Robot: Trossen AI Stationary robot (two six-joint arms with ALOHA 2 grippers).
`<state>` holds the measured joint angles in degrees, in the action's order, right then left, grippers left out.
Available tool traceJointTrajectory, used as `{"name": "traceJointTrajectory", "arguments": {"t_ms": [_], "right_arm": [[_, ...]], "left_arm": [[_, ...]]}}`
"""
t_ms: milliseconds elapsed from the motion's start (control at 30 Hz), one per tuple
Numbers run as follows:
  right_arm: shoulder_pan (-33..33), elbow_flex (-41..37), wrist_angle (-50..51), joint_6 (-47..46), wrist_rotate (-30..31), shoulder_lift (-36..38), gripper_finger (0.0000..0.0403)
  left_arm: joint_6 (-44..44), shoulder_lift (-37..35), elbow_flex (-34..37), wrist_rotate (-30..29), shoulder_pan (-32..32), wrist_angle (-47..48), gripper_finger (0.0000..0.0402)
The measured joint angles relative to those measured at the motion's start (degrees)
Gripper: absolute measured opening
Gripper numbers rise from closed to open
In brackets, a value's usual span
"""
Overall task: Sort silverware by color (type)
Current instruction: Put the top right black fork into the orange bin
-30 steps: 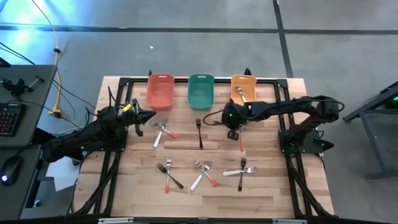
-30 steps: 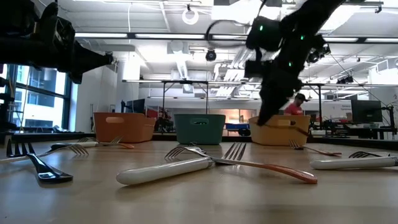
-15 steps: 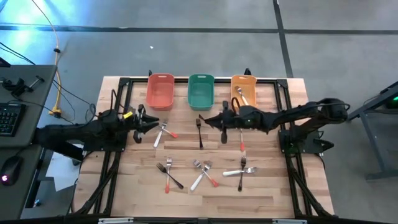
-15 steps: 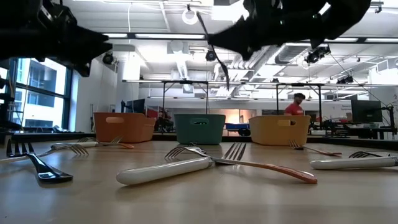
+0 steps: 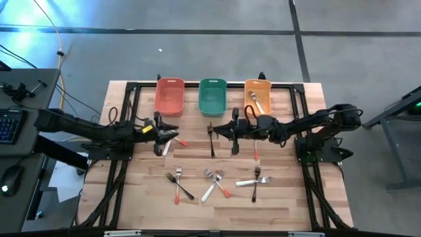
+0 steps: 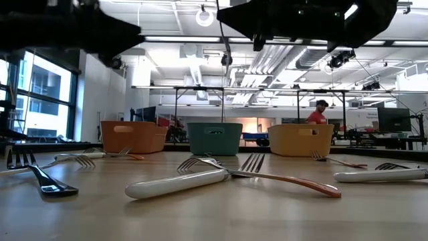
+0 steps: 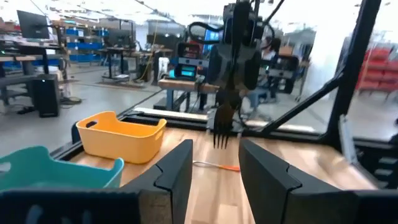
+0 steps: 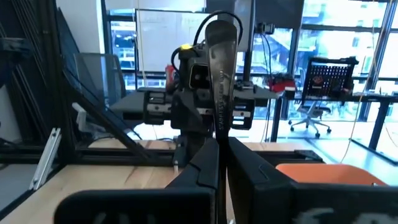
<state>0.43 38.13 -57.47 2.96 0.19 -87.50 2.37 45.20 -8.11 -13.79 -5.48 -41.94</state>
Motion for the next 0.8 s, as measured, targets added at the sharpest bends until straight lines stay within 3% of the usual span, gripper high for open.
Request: {"name": "traceJointTrajectory", "arguments": {"t_ms": [300, 633, 800], "right_arm": [[-0.04, 0.02, -2.03, 1.59, 0.35, 0.0, 0.0], [-0.04, 0.04, -5.06, 2.01, 1.01, 0.0, 0.0], [-0.04, 0.07, -6.33, 1.99, 0.98, 0.0, 0.0]], "left_arm": [[-4.25, 17.45, -14.68, -1.07, 0.27, -0.01, 0.0126], [-5.49, 33.92, -27.59, 1.19, 1.01, -2.91, 0.0199], [-4.11, 39.18, -31.48, 4.23, 3.0, -5.55, 0.0214]]}}
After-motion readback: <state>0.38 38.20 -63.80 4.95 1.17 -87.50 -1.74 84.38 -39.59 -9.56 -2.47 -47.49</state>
